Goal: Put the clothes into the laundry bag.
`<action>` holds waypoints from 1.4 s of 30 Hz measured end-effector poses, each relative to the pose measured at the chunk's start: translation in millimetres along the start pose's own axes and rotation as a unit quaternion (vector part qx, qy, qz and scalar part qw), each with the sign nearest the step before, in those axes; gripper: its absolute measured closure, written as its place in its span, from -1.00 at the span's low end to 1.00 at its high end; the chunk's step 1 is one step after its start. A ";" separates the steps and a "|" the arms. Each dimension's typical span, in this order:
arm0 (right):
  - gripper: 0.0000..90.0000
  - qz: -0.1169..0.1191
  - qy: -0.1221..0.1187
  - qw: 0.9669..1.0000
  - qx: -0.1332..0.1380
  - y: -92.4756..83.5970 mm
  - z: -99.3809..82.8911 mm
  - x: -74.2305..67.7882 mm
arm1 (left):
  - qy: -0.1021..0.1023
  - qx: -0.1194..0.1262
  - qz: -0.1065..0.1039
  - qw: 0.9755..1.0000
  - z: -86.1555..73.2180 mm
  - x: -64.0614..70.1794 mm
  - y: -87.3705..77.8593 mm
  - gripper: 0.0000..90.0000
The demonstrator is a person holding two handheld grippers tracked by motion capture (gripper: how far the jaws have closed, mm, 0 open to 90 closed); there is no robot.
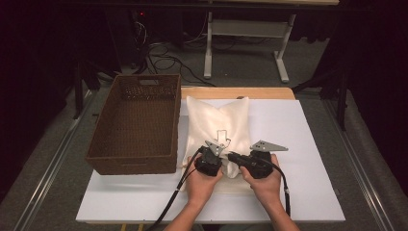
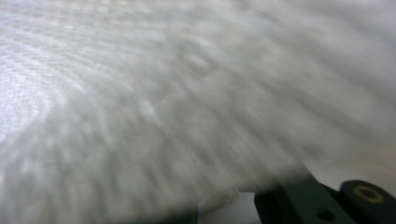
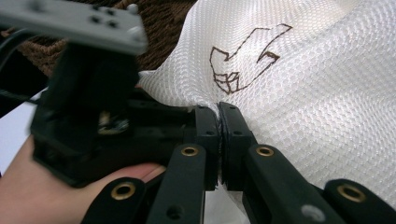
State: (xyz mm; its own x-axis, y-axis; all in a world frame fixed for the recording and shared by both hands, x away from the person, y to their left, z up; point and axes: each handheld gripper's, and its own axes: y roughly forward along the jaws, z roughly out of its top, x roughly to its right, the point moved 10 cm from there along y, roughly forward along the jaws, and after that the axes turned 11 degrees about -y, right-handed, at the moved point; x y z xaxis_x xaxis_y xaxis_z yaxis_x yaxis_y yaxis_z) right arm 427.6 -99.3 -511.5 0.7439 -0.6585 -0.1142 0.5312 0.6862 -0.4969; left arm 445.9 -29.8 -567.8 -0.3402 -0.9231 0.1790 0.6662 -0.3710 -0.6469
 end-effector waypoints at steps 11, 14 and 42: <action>0.96 0.001 0.003 1.000 0.001 -1.2 0.6 5.6 | 0.005 0.017 -0.102 0.995 -7.3 13.2 -54.1 0.02; 0.96 0.002 0.003 1.000 0.002 -0.4 0.2 6.9 | 0.004 0.022 -0.119 0.993 -9.6 19.7 -61.4 0.07; 0.97 -0.014 0.004 1.000 -0.022 6.0 -9.6 8.1 | -0.030 -0.012 -0.038 0.999 -5.4 2.0 2.5 0.80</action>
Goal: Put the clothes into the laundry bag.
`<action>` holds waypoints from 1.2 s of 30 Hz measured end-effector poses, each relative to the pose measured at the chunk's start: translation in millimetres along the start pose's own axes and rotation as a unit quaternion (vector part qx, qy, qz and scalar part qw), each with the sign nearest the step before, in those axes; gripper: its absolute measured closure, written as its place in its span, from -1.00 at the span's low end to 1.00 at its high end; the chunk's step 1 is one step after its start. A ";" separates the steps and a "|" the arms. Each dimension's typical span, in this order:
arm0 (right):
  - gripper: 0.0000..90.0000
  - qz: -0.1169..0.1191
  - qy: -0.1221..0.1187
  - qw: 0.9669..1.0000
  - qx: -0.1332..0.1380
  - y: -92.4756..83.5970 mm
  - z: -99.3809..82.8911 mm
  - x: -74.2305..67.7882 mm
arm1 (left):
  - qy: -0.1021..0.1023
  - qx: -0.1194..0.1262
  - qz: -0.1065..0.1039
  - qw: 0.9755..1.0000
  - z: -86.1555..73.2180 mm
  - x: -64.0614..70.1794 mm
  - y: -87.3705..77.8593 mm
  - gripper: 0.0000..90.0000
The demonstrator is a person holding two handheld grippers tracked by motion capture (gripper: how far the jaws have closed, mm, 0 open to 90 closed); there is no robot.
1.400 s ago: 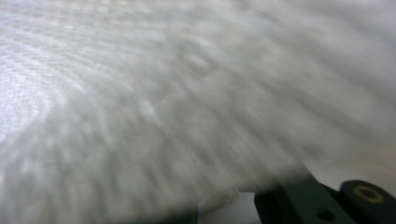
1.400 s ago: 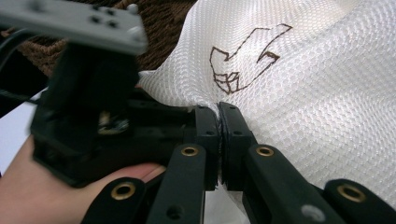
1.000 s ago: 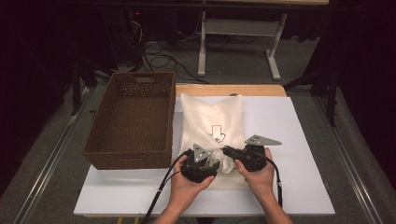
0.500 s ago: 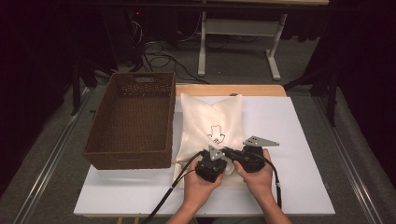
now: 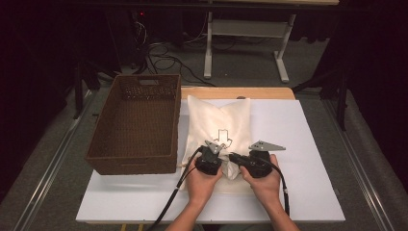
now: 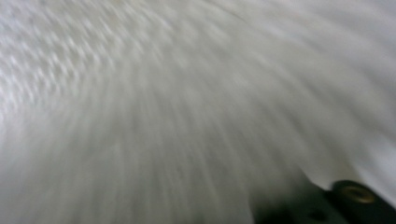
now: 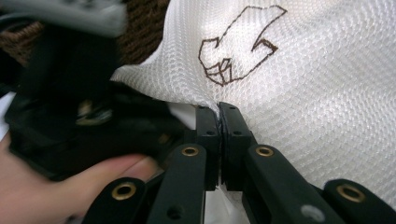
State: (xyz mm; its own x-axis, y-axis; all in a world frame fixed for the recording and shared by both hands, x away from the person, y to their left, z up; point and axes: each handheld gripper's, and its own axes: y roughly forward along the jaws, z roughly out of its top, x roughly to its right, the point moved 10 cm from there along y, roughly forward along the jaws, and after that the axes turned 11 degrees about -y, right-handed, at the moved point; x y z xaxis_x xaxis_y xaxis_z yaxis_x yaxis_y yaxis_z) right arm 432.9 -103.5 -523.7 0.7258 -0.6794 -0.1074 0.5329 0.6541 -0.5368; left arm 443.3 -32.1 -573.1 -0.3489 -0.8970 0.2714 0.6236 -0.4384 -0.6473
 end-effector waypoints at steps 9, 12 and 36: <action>0.97 0.002 0.002 1.000 0.004 -2.3 2.9 1.0 | 0.039 0.026 -0.077 0.996 -7.9 36.6 -43.5 0.23; 0.97 0.003 -0.001 1.000 0.004 -1.4 2.2 1.5 | 0.056 0.008 -0.095 0.994 -15.8 51.7 -36.5 0.17; 0.97 -0.004 0.012 1.000 0.000 -4.4 -1.6 11.3 | 0.007 0.019 -0.025 0.999 4.7 6.5 -1.2 0.71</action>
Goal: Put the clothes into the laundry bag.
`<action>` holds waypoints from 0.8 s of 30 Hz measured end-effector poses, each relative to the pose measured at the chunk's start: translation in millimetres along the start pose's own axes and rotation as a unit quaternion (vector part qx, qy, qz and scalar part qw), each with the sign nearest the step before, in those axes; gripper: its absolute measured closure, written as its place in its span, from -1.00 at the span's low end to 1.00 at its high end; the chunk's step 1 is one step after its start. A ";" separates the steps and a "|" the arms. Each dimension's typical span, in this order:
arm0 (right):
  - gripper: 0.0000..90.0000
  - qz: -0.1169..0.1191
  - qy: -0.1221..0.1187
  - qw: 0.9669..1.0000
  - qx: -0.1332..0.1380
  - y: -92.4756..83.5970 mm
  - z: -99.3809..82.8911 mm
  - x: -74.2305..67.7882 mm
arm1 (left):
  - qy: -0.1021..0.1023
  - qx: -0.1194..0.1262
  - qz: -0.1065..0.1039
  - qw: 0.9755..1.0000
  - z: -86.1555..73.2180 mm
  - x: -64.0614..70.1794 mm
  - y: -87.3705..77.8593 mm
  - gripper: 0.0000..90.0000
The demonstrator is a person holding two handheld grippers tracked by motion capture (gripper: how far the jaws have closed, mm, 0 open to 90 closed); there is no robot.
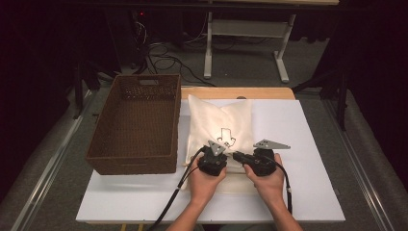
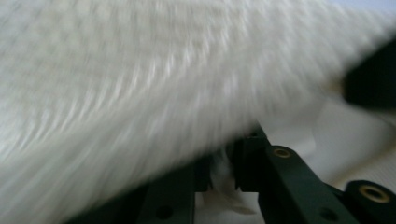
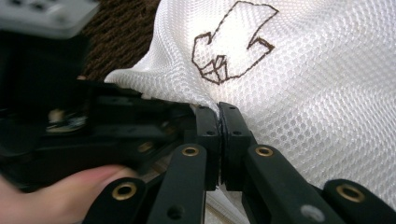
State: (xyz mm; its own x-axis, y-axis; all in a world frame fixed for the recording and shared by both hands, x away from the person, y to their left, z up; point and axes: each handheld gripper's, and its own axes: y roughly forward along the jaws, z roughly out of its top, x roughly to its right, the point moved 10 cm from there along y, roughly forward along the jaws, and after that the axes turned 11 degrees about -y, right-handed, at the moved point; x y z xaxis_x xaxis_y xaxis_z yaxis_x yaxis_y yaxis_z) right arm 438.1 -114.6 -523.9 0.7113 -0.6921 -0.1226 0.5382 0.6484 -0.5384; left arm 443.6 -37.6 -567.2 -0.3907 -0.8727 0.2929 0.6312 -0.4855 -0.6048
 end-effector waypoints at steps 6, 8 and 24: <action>0.97 0.000 -0.006 1.000 0.003 0.8 1.7 -1.6 | 0.000 0.018 -0.023 1.000 -4.2 2.3 -32.7 0.65; 0.97 0.001 -0.006 1.000 0.004 0.3 1.6 -1.7 | 0.005 -0.008 -0.046 0.999 -12.6 8.7 -29.6 0.65; 0.97 -0.006 -0.014 1.000 -0.020 2.8 -7.7 -5.1 | -0.007 -0.015 0.102 0.995 5.5 -24.2 16.1 0.90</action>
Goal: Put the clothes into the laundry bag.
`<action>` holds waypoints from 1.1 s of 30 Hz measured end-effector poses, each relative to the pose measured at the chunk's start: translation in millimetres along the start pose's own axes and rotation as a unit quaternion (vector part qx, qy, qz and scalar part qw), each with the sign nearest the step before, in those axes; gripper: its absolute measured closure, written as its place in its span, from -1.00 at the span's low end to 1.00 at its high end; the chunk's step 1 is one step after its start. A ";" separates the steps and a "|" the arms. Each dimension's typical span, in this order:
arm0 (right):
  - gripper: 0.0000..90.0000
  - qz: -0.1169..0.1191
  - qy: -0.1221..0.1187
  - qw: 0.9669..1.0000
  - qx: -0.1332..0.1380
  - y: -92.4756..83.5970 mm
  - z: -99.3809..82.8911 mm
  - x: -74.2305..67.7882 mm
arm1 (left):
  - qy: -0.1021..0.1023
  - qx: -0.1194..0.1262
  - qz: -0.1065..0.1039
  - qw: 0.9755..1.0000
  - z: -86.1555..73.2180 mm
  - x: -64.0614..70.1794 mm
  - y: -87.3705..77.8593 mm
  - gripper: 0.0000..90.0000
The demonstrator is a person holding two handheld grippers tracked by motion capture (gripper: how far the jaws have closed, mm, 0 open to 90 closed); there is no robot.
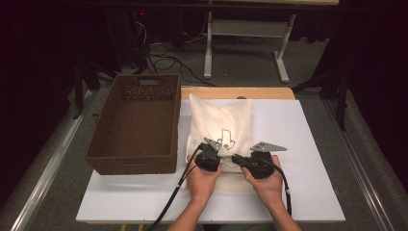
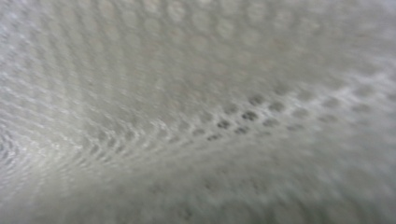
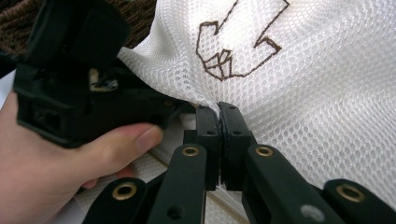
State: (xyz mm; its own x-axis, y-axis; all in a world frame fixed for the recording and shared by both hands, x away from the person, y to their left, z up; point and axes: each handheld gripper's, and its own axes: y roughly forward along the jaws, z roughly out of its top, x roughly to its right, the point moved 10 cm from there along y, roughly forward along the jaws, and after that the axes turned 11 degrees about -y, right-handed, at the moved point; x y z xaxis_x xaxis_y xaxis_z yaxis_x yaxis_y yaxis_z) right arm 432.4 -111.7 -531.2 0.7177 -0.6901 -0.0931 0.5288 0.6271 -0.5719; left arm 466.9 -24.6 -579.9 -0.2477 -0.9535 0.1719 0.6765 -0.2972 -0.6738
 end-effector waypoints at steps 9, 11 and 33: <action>0.97 0.006 0.000 1.000 0.007 -0.2 3.2 0.9 | 0.030 -0.011 -0.098 0.995 -14.0 12.7 -42.5 0.39; 0.97 0.006 0.002 1.000 0.008 -0.7 3.4 1.5 | 0.024 -0.003 -0.111 0.994 -12.6 11.4 -52.6 0.40; 0.98 0.004 0.001 1.000 -0.010 0.5 -0.8 -2.7 | -0.084 -0.007 -0.049 0.995 2.8 8.2 8.4 1.00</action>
State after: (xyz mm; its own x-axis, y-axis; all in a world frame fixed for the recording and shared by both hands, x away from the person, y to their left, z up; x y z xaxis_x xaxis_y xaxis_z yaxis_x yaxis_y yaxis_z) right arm 430.4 -109.8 -531.9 0.7217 -0.6851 -0.0990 0.5133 0.6255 -0.5876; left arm 472.4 -35.0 -582.2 -0.1915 -0.9152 0.3545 0.6452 -0.3895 -0.6572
